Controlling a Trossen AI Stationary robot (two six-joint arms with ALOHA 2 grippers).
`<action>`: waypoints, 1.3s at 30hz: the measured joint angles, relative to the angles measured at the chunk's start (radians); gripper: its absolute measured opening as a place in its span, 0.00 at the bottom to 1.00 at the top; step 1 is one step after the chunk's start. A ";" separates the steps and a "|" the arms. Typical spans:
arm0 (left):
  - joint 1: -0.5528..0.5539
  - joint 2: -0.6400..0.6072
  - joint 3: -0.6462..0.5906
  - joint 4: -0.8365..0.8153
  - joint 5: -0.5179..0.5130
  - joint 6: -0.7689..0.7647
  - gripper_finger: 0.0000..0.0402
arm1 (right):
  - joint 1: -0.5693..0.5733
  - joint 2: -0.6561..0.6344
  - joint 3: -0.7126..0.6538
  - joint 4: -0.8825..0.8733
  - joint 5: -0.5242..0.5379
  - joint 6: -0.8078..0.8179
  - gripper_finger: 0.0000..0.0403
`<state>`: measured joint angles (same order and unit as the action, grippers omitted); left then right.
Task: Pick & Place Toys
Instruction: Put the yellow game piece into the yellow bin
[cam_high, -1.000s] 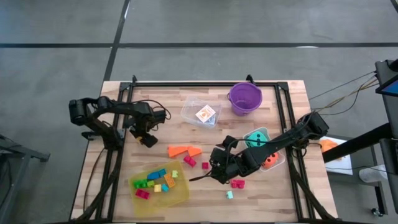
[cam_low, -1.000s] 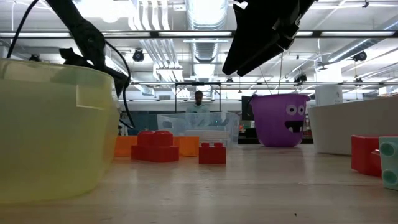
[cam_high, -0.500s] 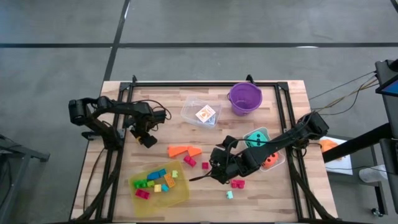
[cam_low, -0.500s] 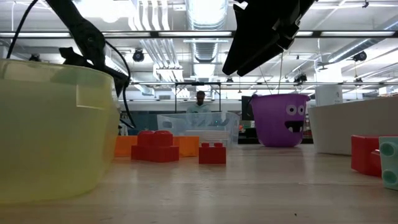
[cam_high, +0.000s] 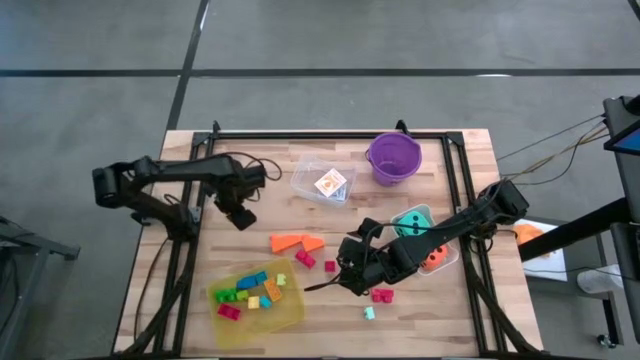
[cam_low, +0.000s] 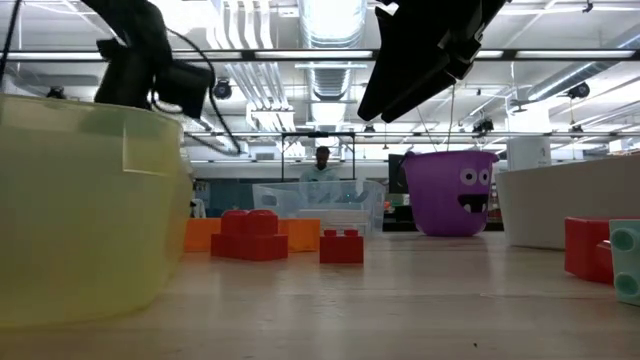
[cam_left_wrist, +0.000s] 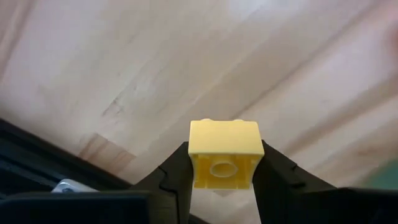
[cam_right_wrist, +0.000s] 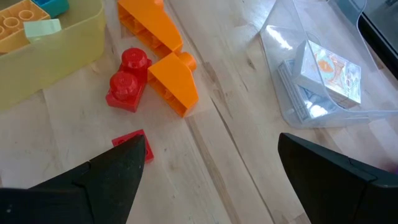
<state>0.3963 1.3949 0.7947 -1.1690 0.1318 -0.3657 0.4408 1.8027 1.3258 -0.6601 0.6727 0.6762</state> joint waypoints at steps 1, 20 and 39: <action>-0.005 -0.021 0.009 -0.004 0.015 -0.008 0.28 | 0.000 0.000 0.000 0.000 0.000 0.000 0.89; -0.576 -0.246 0.059 0.398 0.156 -0.480 0.28 | 0.000 0.000 0.000 0.000 0.000 -0.007 0.89; -0.810 -0.111 0.063 0.584 0.115 -0.780 0.28 | 0.000 0.000 0.000 0.000 0.000 -0.003 0.89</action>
<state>-0.4133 1.2844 0.8576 -0.5850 0.2466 -1.1461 0.4404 1.8027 1.3258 -0.6598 0.6731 0.6731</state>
